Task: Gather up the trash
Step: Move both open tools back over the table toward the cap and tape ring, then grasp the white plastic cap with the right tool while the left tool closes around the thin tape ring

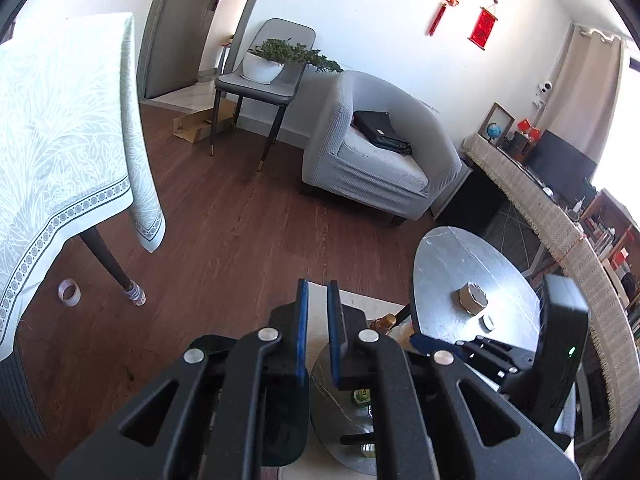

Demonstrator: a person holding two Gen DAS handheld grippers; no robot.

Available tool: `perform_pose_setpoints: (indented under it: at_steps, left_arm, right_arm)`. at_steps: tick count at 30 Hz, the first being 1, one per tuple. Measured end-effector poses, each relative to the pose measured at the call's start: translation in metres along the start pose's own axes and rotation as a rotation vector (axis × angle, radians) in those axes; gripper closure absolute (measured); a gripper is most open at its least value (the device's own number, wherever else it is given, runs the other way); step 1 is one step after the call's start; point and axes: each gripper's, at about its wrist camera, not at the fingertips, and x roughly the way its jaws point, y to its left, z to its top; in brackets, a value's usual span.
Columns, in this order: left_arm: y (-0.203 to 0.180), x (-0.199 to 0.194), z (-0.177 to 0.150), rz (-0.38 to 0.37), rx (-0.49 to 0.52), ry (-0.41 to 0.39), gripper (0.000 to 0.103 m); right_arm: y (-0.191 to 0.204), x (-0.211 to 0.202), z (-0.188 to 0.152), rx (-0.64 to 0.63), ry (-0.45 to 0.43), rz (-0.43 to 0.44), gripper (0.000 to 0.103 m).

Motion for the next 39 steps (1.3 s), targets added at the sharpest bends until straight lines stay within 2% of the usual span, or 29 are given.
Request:
perform_pose_setpoints:
  at_steps: [6, 12, 20, 24, 28, 34, 36, 38, 39]
  left_arm:
    - [-0.035, 0.02, -0.003, -0.058, 0.033, 0.025, 0.094]
    - [-0.062, 0.042, -0.004, -0.079, 0.08, 0.054, 0.092]
    - [-0.087, 0.072, -0.001, -0.105, 0.082, 0.098, 0.07]
    - [-0.107, 0.087, -0.003, -0.117, 0.107, 0.118, 0.056]
    - [-0.124, 0.095, -0.009, -0.125, 0.128, 0.134, 0.047]
    - [-0.137, 0.108, -0.014, -0.13, 0.121, 0.158, 0.044]
    - [-0.14, 0.111, -0.016, -0.129, 0.125, 0.163, 0.044]
    - [-0.146, 0.114, -0.018, -0.127, 0.135, 0.165, 0.044]
    - [-0.148, 0.115, -0.018, -0.126, 0.14, 0.166, 0.044]
  right_arm:
    - [-0.053, -0.027, -0.002, 0.093, -0.048, -0.047, 0.057]
    - [-0.097, -0.044, -0.007, 0.134, -0.062, -0.125, 0.057]
    - [-0.147, -0.051, -0.019, 0.162, -0.028, -0.193, 0.057]
    - [-0.16, -0.05, -0.028, 0.164, -0.003, -0.198, 0.057]
    - [-0.168, -0.044, -0.04, 0.179, 0.021, -0.194, 0.057]
    - [-0.169, -0.04, -0.04, 0.157, 0.022, -0.211, 0.057]
    - [-0.169, -0.038, -0.039, 0.148, 0.018, -0.219, 0.061]
    - [-0.167, -0.037, -0.038, 0.123, 0.019, -0.244, 0.072]
    - [-0.166, -0.037, -0.038, 0.117, 0.019, -0.244, 0.073]
